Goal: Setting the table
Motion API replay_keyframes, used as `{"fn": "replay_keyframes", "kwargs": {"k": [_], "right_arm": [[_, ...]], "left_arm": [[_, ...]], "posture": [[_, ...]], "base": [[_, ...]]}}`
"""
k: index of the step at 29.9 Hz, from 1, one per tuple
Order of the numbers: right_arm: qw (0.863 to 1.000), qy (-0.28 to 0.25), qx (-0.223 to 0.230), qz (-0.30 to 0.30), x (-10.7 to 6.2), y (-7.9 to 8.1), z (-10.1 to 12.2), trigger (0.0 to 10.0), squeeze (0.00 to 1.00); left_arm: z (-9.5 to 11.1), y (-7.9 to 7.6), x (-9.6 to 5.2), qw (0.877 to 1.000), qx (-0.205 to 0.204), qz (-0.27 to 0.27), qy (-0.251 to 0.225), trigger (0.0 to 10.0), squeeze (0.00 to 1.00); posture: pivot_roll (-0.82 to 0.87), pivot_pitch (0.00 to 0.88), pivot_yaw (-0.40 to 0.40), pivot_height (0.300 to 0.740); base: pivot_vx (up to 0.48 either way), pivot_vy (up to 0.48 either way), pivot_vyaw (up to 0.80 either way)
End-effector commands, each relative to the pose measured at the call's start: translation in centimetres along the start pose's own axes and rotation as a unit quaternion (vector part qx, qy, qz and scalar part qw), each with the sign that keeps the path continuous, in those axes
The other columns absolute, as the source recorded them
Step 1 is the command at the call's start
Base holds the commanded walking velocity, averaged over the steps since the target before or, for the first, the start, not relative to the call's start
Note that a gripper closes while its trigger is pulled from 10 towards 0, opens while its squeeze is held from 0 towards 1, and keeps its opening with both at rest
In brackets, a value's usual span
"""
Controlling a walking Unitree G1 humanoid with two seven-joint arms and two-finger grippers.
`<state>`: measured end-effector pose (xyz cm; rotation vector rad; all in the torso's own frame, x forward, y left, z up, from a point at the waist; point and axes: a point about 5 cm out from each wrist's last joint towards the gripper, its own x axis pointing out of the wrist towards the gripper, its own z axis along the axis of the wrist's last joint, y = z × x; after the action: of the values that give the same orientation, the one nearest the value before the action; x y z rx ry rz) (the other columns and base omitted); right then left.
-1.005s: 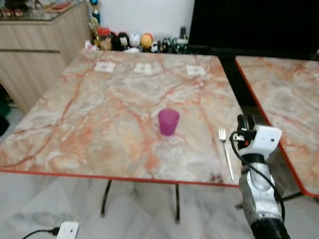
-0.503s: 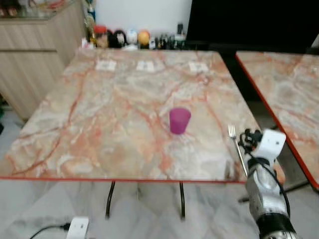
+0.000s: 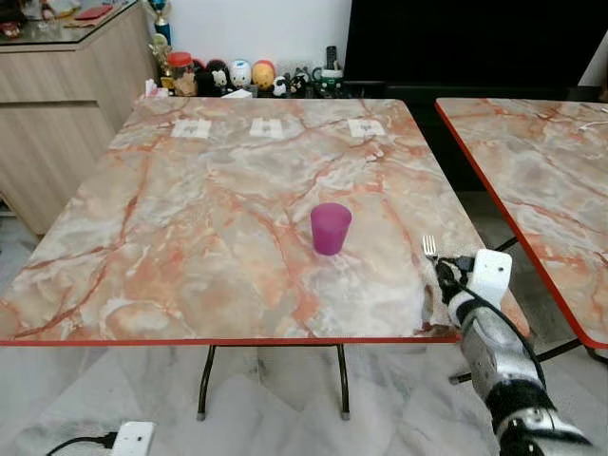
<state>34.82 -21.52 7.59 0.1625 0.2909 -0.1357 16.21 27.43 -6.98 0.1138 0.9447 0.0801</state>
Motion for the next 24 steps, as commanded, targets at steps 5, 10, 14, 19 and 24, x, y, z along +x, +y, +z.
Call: {"fn": "replay_keyframes", "kwargs": {"k": [5, 10, 14, 19, 24], "right_arm": [[1.0, 0.004, 0.006, -0.008, 0.5, -0.6, 1.1, 10.0, 0.0], [1.0, 0.016, 0.004, -0.011, 0.8, -0.6, 1.4, 10.0, 0.0], [0.999, 0.03, 0.008, -0.011, 0.8, -0.6, 1.1, 10.0, 0.0], [0.999, 0.043, 0.001, -0.007, 0.9, -0.6, 0.9, 10.0, 0.0], [0.999, 0.032, -0.003, -0.015, 1.1, -0.6, 1.7, 10.0, 0.0]], "left_arm": [[-0.1, -1.1, 0.2, 1.0, -0.002, -0.008, 0.001, 10.0, 0.0], [0.3, -2.4, 0.5, 1.0, 0.0, -0.015, 0.0, 10.0, 0.0], [0.3, -2.6, 0.6, 1.0, 0.001, -0.016, 0.001, 10.0, 0.0], [0.0, -2.1, 0.4, 1.0, 0.001, -0.012, 0.002, 10.0, 0.0], [-0.4, -0.5, 0.0, 1.0, 0.0, -0.004, 0.006, 10.0, 0.0]], "posture": [[0.13, 0.007, -0.031, 0.74], [0.13, 0.008, -0.026, 0.74], [0.13, 0.009, -0.027, 0.74], [0.14, 0.018, -0.026, 0.74], [0.15, 0.023, -0.025, 0.74]], "base": [[0.0, 0.0, 0.0], [0.0, 0.0, 0.0], [0.0, 0.0, 0.0], [0.0, 0.0, 0.0], [0.0, 0.0, 0.0]]}}
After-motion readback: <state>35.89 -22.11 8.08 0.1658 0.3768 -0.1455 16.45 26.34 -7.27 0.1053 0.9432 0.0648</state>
